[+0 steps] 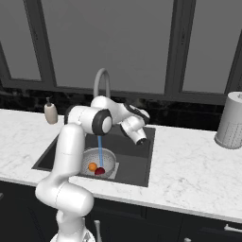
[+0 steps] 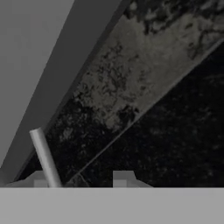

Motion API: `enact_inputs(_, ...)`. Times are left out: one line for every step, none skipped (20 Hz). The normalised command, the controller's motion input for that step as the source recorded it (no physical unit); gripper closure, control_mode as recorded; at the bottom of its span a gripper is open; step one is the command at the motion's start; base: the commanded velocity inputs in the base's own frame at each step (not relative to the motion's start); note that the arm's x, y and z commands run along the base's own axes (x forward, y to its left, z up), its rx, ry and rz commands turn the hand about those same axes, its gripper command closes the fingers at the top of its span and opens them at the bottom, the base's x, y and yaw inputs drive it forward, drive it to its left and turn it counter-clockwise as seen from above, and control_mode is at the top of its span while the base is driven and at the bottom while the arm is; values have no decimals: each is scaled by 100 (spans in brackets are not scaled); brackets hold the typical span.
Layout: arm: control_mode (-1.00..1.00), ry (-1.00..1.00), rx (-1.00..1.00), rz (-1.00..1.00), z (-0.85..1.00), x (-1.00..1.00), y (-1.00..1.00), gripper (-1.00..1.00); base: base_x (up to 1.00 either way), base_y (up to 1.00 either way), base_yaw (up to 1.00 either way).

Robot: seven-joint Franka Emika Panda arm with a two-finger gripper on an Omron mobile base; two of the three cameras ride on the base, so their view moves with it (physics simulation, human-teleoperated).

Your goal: Put the colander in the sink, put the tangerine, pear in the colander, and turn on the sink faucet and pour water over the colander.

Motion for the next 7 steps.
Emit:
enact_inputs(-100, 0, 15, 0, 10, -24, -71, 100, 0, 0, 0)
enact_inputs(-100, 0, 16, 0, 16, -26, -74, 100, 0, 0, 0)
enact_inputs(-100, 0, 17, 0, 21, -27, -78, 100, 0, 0, 0)
enact_inputs(-100, 0, 19, -1, 29, -31, -80, 100, 0, 0, 0)
enact_inputs(-100, 0, 20, -2, 34, -33, -84, 100, 0, 0, 0)
enact_inputs(-100, 0, 19, -2, 34, -31, -83, 100, 0, 0, 0)
enact_inputs(-100, 0, 20, -2, 34, -29, -86, 100, 0, 0, 0)
